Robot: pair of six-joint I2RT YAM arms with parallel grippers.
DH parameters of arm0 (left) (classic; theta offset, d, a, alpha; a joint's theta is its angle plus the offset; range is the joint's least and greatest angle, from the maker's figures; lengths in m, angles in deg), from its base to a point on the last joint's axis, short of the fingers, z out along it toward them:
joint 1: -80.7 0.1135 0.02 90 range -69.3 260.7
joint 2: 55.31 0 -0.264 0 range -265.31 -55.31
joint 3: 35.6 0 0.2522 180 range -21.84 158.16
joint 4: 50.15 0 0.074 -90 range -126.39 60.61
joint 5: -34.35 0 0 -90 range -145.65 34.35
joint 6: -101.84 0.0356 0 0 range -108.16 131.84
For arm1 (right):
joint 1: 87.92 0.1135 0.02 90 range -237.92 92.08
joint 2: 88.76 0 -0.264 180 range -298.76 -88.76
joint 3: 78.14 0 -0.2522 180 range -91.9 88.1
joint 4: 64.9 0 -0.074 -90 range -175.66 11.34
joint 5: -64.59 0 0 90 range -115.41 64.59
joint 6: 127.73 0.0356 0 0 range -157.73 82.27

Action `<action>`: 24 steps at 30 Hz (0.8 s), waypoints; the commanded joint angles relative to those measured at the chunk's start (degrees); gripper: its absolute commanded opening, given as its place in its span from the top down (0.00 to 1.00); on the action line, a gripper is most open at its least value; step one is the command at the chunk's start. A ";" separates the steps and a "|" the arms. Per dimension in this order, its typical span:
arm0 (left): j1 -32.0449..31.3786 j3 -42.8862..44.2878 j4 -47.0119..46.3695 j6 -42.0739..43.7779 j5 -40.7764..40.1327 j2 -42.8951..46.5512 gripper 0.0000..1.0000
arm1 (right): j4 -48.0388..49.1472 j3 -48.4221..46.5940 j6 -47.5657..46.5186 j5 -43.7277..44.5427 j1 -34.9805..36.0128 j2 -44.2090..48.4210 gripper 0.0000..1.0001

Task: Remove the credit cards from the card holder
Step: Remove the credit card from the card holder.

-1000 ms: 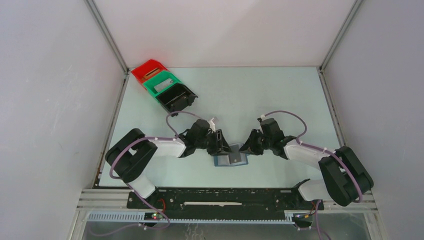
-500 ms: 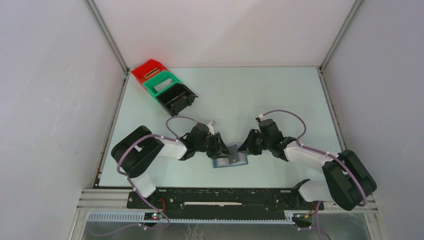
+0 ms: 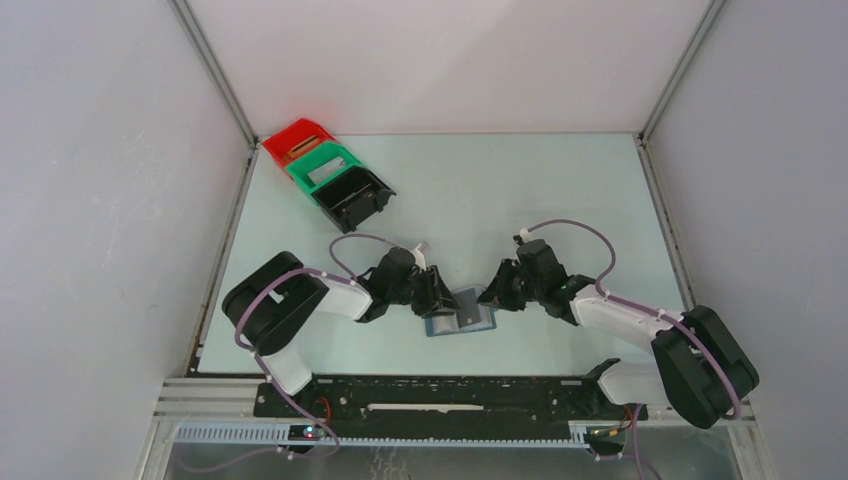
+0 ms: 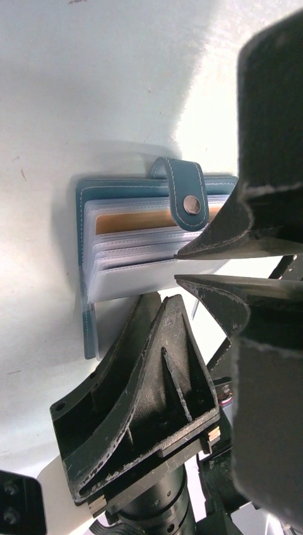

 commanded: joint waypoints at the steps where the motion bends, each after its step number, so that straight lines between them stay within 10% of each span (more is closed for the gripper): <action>1: 0.67 -1.17 -0.71 0.16 -0.80 0.02 0.58 | -1.14 -1.20 -0.88 2.03 0.41 1.16 0.77; 24: 1.55 -1.35 1.21 1.93 -0.43 2.81 0.58 | 1.47 -1.19 -0.95 -1.91 1.67 -0.76 0.76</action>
